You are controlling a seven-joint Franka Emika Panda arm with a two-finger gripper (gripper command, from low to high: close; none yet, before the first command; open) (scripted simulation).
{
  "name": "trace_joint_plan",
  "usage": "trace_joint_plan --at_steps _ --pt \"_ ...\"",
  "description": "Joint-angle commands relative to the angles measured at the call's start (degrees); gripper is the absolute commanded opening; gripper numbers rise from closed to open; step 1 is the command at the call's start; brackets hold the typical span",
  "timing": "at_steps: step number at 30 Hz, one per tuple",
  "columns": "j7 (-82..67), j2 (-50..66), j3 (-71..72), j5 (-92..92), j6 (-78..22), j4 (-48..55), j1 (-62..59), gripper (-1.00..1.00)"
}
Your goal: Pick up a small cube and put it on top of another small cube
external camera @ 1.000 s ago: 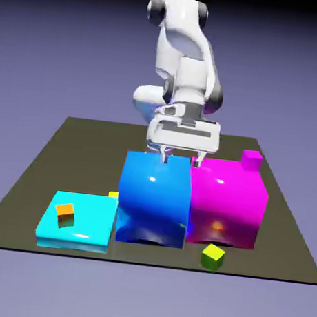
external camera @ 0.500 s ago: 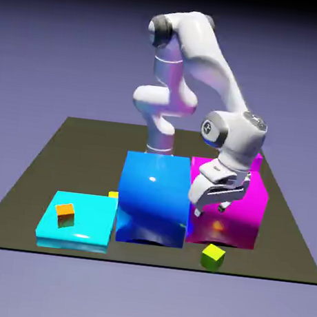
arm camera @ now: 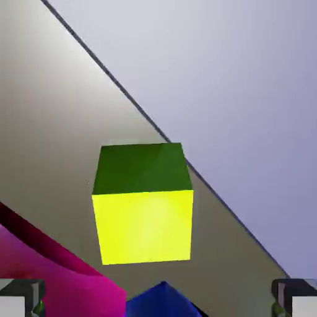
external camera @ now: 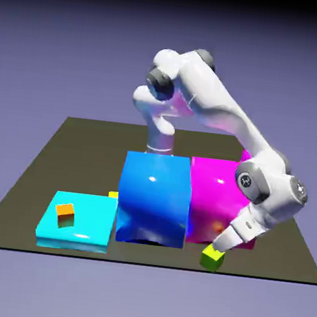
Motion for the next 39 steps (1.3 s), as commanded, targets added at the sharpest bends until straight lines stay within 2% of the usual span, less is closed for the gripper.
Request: trace_joint_plan --at_steps 1,4,8,9,14,23,35,39 --pt "0.0 2.1 1.0 -1.0 -2.1 1.8 -0.1 0.00" --pt "0.0 4.8 2.2 -2.3 -4.8 4.2 -0.2 0.00" --pt "2.2 6.9 0.4 -5.0 2.4 -2.3 -2.7 0.00" --pt "2.2 6.9 0.4 -5.0 2.4 -2.3 -2.7 -1.00" --pt "-2.2 4.4 2.6 -4.1 -5.1 5.0 -0.1 -1.00" --pt "-8.8 -14.3 7.6 2.9 -10.7 -0.9 3.0 -1.00" --pt "-2.0 -39.1 12.1 26.6 -16.7 -15.4 7.5 -1.00" --pt "1.9 -41.7 12.1 32.1 -17.0 -18.3 8.1 -1.00"
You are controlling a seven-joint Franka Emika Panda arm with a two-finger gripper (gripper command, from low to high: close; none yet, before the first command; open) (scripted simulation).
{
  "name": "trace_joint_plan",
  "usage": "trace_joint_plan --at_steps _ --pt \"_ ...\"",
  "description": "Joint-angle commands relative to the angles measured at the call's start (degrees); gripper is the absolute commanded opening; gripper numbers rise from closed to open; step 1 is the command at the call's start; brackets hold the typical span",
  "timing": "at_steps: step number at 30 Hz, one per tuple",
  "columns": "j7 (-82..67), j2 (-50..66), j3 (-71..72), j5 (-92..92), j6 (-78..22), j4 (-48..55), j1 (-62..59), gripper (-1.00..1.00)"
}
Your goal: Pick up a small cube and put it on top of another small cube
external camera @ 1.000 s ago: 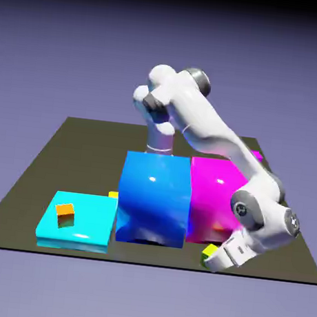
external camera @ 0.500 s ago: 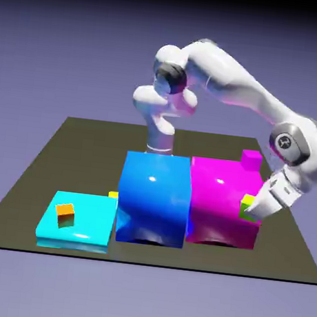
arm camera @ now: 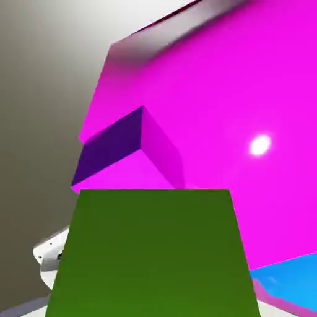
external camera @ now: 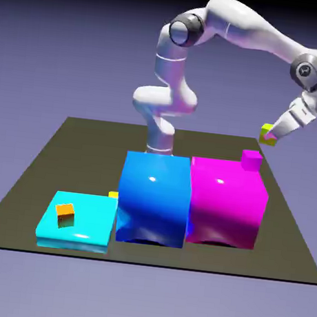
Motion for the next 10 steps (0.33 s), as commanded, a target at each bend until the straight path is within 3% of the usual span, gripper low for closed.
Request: trace_joint_plan --at_steps 1,6,7,10 --pt "-0.4 -0.7 -0.1 0.2 1.7 -2.1 -0.3 -1.00" --pt "-2.0 -4.1 -0.6 1.5 10.0 -12.4 -1.7 -1.00" --pt "-2.0 -4.1 -0.6 1.5 10.0 -12.4 -1.7 1.00" --pt "-1.3 -2.7 -0.4 0.9 6.7 -8.3 -1.2 1.00"
